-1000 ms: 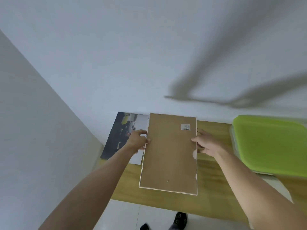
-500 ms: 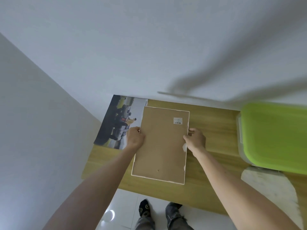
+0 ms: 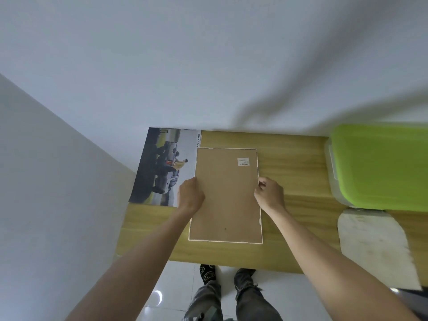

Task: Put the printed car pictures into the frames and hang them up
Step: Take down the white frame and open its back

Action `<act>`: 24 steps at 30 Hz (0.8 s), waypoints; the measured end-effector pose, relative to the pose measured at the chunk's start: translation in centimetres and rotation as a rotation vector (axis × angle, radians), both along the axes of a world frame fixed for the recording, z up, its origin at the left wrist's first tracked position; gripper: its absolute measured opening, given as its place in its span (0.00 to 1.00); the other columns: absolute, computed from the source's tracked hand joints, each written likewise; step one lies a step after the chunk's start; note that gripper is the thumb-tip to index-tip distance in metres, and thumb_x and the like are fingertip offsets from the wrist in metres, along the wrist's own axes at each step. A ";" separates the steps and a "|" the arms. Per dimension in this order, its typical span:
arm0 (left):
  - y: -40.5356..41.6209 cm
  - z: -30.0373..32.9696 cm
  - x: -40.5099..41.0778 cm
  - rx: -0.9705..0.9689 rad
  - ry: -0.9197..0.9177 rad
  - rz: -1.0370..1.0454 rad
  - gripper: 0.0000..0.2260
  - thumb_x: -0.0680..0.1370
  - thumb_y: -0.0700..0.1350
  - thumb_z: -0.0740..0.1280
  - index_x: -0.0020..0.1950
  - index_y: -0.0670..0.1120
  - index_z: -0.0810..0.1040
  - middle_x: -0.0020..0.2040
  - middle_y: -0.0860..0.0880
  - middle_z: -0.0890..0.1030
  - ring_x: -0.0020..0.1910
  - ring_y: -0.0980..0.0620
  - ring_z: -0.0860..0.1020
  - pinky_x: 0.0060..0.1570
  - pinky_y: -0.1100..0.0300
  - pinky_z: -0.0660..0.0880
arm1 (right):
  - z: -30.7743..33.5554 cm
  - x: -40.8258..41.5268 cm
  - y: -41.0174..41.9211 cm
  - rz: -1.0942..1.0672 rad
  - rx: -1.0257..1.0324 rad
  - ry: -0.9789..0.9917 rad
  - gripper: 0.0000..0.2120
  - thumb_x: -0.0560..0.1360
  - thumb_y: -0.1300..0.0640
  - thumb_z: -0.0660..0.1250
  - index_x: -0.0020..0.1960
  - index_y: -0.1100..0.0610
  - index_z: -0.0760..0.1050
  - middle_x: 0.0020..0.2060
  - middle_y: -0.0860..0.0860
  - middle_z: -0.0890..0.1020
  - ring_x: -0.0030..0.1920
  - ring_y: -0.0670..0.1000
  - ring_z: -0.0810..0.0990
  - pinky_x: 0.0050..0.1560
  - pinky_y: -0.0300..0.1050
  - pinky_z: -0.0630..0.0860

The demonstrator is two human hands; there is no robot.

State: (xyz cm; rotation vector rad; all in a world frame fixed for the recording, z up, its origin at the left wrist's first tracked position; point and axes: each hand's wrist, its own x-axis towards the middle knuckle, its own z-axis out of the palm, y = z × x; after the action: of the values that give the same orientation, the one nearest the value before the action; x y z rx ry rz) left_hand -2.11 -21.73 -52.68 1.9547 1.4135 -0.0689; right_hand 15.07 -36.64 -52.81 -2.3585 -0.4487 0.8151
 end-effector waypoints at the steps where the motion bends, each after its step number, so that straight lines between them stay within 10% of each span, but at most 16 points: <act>1: -0.2 0.1 -0.2 0.023 0.050 -0.061 0.15 0.74 0.35 0.62 0.60 0.38 0.75 0.58 0.40 0.77 0.57 0.40 0.74 0.53 0.51 0.72 | -0.1 -0.5 -0.4 0.023 -0.022 -0.041 0.10 0.73 0.66 0.60 0.47 0.60 0.79 0.42 0.57 0.83 0.41 0.57 0.78 0.39 0.43 0.72; 6: -1.5 -0.3 -1.0 0.029 0.224 -0.279 0.22 0.76 0.42 0.65 0.69 0.39 0.65 0.64 0.41 0.67 0.64 0.40 0.67 0.57 0.48 0.72 | 0.0 -3.4 -1.9 0.131 -0.190 -0.205 0.09 0.74 0.64 0.59 0.37 0.53 0.67 0.42 0.53 0.78 0.42 0.57 0.75 0.33 0.43 0.63; 12: -1.1 -0.8 -1.5 0.042 0.195 -0.316 0.18 0.77 0.40 0.64 0.66 0.39 0.67 0.64 0.41 0.67 0.63 0.40 0.68 0.58 0.47 0.72 | -0.2 -6.2 -1.0 0.080 -0.327 -0.215 0.17 0.76 0.60 0.62 0.64 0.56 0.76 0.60 0.55 0.76 0.61 0.59 0.75 0.51 0.49 0.74; 24: 0.0 -0.9 -1.8 0.036 0.213 -0.332 0.13 0.76 0.38 0.63 0.61 0.38 0.72 0.63 0.43 0.68 0.59 0.40 0.72 0.59 0.48 0.72 | 0.7 -5.1 -0.9 -0.221 -0.090 0.031 0.08 0.73 0.64 0.62 0.50 0.57 0.77 0.54 0.54 0.82 0.44 0.54 0.79 0.37 0.42 0.76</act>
State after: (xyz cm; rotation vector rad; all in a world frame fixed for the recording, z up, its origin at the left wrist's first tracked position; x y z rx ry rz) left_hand -3.94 -21.72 -53.61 2.2489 1.2106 -0.4167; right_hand 9.96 -37.52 -52.06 -2.4204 -0.1371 0.7797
